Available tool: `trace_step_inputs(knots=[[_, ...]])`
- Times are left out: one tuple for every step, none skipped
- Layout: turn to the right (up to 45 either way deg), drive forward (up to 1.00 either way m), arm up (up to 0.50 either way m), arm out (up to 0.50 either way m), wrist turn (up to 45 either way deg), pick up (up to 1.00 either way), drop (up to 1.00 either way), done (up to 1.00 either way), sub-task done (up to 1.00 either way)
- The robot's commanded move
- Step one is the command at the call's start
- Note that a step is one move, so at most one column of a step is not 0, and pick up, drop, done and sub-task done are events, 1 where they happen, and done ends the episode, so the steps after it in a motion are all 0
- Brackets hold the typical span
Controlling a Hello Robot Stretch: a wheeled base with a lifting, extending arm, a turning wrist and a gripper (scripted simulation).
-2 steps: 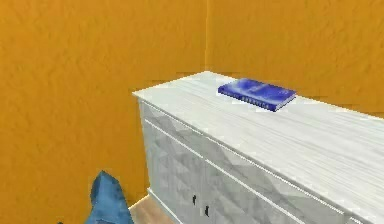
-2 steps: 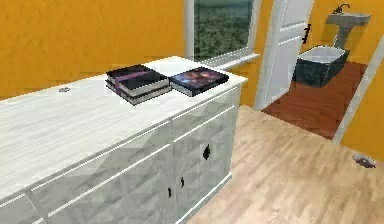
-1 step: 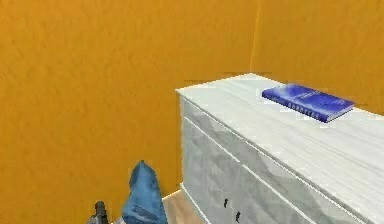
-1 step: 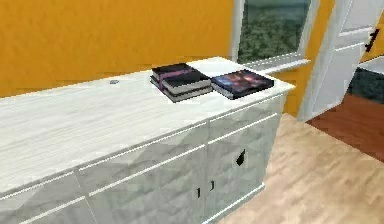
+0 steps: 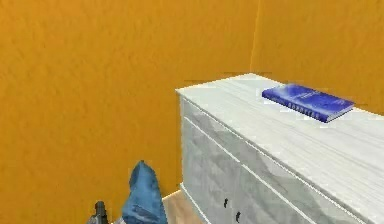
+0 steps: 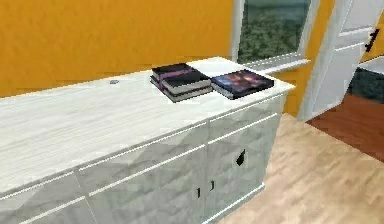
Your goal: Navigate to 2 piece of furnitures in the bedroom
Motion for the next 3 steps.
trace_step_inputs(knots=[[-24.0, 0.00, 0.00, 0.00, 0.0, 0.00, 0.00, 0.00, 0.00], [0.0, 0.15, 0.00, 0.00, 0.0, 0.00, 0.00, 0.00, 0.00], [-45.0, 0.00, 0.00, 0.00, 0.0, 0.00, 0.00, 0.00, 0.00]])
